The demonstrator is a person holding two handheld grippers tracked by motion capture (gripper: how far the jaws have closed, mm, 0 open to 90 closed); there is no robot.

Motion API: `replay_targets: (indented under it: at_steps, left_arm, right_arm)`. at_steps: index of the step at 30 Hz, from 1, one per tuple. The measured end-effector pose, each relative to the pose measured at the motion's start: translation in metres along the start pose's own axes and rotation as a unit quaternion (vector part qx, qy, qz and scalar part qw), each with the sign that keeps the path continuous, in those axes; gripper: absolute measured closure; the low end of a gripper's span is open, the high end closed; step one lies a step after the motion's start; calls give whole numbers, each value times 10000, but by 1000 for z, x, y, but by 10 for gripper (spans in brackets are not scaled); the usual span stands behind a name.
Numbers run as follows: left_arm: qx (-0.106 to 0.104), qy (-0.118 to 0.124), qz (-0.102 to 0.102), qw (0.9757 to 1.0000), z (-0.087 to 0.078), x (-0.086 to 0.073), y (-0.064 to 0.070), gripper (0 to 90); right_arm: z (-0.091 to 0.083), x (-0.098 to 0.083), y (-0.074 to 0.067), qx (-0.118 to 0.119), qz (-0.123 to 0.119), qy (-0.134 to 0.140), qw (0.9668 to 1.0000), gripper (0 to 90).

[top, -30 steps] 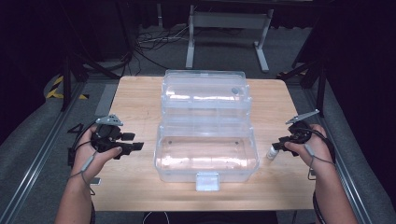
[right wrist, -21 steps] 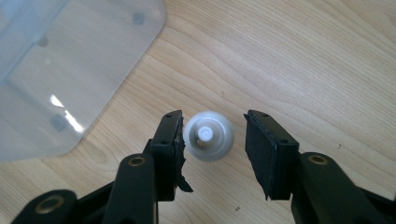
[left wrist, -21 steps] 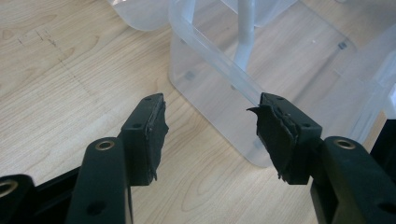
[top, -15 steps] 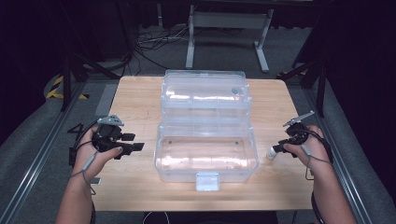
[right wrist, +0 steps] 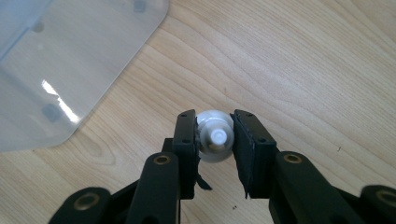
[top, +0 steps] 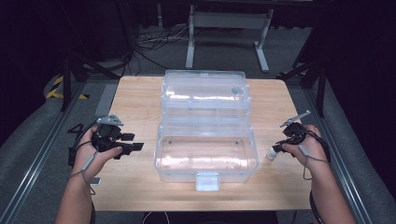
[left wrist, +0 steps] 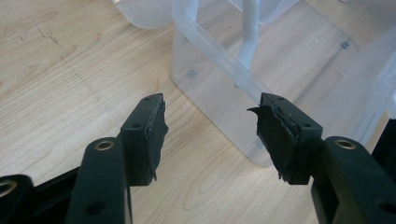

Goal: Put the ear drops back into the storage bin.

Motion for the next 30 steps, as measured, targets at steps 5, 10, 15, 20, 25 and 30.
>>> replay_targets:
  at_steps: [5,10,15,20,25,30]
  left_arm:
    - [10,15,-16,10000,0,0,0,427]
    - [14,25,3,10000,-2,0,-1,427]
    - [32,56,-24,10000,-3,0,-1,427]
    - [32,54,-18,10000,-5,0,-1,427]
    - [32,72,-35,10000,-5,0,-2,428]
    - [29,63,-30,10000,-5,0,-2,428]
  right_arm:
    - [-9,7,-3,5,-45,66,10000,714]
    - [-23,16,-8,62,-228,87,9997,714]
    - [-36,25,-11,15,-393,97,9992,714]
    - [-51,37,-16,21,-638,80,9979,714]
    - [-60,45,-22,63,-817,85,9966,714]
    - [-67,52,-29,89,-982,53,9951,714]
Point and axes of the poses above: each handheld gripper's, and its own axes: z roughly forward along the jaws, x roughly out of its top, y roughly to its right, the point moved 5 cm from there along z, roughly forward along the jaws, and after that the axes turned 5 degrees about y, right-handed, at the moved point
